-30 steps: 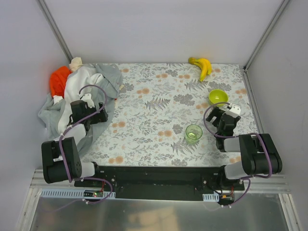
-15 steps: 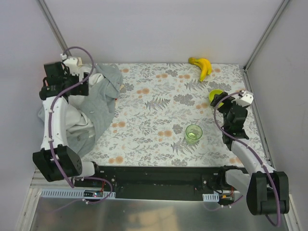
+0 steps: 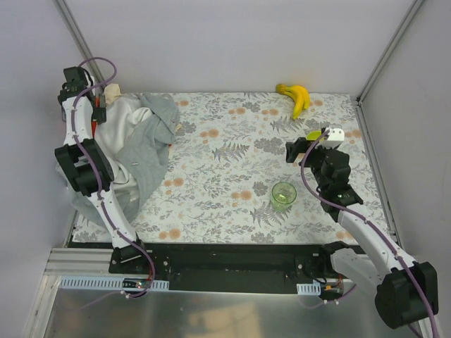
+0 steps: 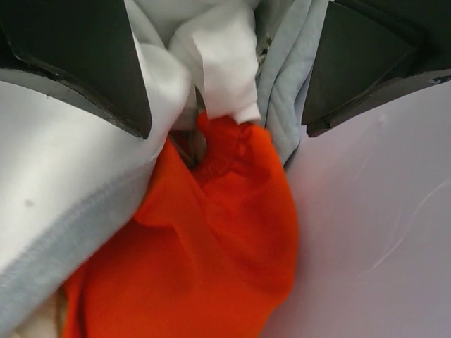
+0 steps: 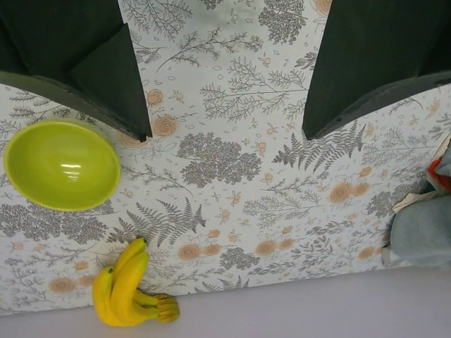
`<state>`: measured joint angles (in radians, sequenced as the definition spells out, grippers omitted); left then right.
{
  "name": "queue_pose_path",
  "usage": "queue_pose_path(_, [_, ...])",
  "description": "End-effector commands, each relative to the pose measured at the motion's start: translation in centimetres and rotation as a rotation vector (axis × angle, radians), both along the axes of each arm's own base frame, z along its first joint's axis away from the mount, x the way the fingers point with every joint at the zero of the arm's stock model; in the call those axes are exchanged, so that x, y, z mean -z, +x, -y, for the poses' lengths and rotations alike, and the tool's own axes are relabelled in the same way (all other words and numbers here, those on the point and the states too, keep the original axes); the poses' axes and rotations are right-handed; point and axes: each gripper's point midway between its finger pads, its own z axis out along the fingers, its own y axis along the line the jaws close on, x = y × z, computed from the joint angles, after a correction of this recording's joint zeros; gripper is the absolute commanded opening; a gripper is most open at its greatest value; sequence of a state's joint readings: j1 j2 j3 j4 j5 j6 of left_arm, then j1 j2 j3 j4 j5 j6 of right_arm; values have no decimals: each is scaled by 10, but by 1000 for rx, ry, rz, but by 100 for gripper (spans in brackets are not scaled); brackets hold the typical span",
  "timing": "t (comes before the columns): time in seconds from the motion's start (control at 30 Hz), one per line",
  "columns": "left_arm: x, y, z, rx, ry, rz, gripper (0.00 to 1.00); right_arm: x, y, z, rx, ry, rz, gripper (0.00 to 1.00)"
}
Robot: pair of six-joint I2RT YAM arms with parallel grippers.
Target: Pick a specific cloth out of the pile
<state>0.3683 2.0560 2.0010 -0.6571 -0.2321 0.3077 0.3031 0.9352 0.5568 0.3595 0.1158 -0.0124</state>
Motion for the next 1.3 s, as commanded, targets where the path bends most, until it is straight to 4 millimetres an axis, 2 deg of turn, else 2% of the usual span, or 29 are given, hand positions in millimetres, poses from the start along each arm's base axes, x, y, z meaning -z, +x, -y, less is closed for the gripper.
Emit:
queue_pose_path(0.0, [2, 13, -21, -49, 32, -23, 93, -48, -7, -16, -72, -53, 120, 99])
queue_pose_path(0.13, [21, 43, -24, -44, -30, 16, 96, -50, -14, -29, -124, -94, 105, 99])
queue_pose_path(0.2, [33, 55, -16, -4, -88, 30, 99, -51, -17, -35, -150, -120, 99, 99])
queue_pose_path(0.3, [47, 63, -19, -7, -102, 26, 99, -46, -22, -42, -176, -157, 89, 99])
queue_pose_path(0.37, [45, 64, -22, -17, -125, 47, 96, -42, -25, -45, -190, -180, 82, 99])
queue_pose_path(0.47, [24, 65, -16, -1, -185, 117, 92, -35, -26, -49, -205, -216, 73, 99])
queue_pose_path(0.67, [-50, 60, -18, 67, -75, 219, 93, -21, -26, -59, -239, -272, 40, 99])
queue_pose_path(0.77, [-61, 63, -30, 71, 0, 226, 92, -18, -26, -67, -263, -293, 36, 99])
queue_pose_path(0.87, [-50, 65, -39, 68, 35, 188, 90, -12, -25, -72, -280, -323, 25, 99])
queue_pose_path(1.17, [30, 77, -46, 77, -17, 71, 89, 2, -32, -86, -332, -437, 17, 99])
queue_pose_path(1.2, [37, 78, -44, 78, -29, 64, 88, 4, -33, -86, -333, -454, 13, 99])
queue_pose_path(1.27, [49, 76, -46, 75, -40, 44, 75, 5, -35, -86, -330, -484, 8, 99])
